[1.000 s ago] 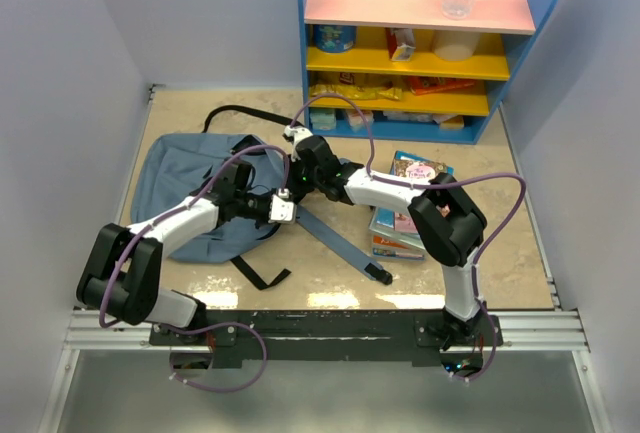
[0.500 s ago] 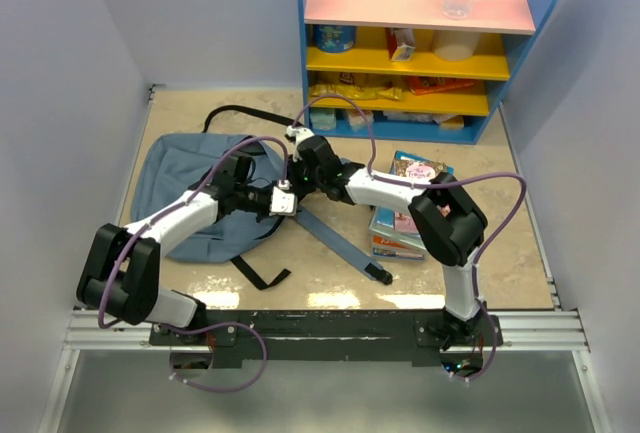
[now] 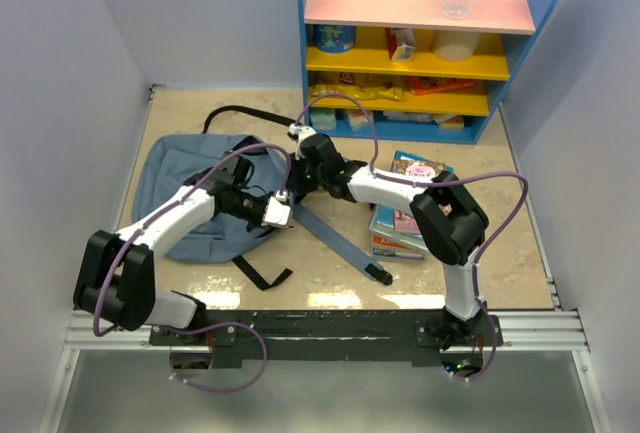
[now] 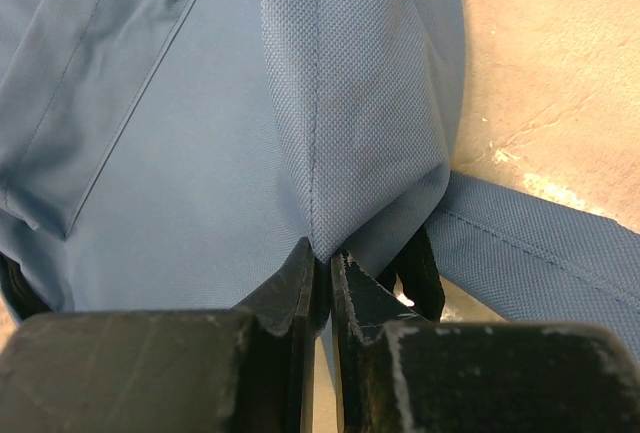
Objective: Pack the student bag
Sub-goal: Unzip the student bag at the center of the board.
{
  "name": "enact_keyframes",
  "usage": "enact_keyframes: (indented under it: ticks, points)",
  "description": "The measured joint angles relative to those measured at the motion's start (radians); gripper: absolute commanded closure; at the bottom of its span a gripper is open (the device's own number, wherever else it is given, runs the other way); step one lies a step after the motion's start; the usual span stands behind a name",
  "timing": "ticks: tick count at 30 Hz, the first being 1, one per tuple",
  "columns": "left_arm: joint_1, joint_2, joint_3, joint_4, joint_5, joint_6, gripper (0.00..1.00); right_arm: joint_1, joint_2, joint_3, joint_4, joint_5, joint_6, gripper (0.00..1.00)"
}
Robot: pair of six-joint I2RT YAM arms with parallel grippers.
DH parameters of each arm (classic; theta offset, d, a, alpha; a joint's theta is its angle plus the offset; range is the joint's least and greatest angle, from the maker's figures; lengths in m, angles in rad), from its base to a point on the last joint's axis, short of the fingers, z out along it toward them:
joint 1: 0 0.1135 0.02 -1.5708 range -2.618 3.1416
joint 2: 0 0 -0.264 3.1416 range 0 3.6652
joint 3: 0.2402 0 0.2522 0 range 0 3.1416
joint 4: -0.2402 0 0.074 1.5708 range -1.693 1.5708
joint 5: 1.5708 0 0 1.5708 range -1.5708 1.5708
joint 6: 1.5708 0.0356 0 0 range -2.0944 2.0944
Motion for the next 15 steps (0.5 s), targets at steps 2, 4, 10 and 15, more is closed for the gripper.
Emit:
enact_keyframes:
  ticks: [2,4,10,15]
  points:
    - [0.002,-0.016,-0.002,-0.035,-0.004,0.021,1.0,-0.001,0.0,0.0,-0.002,0.001,0.0,1.0]
    - [0.008,-0.028,-0.002,-0.069,-0.005,0.038,1.0,-0.003,-0.001,0.004,-0.006,0.005,0.0,1.0]
    - [0.035,-0.039,0.009,-0.234,-0.017,0.126,1.0,-0.011,0.0,0.034,-0.046,0.035,-0.006,1.0]
    - [0.144,-0.055,0.02,-0.398,-0.035,0.238,1.0,-0.014,-0.006,0.033,-0.056,0.072,-0.007,1.0]
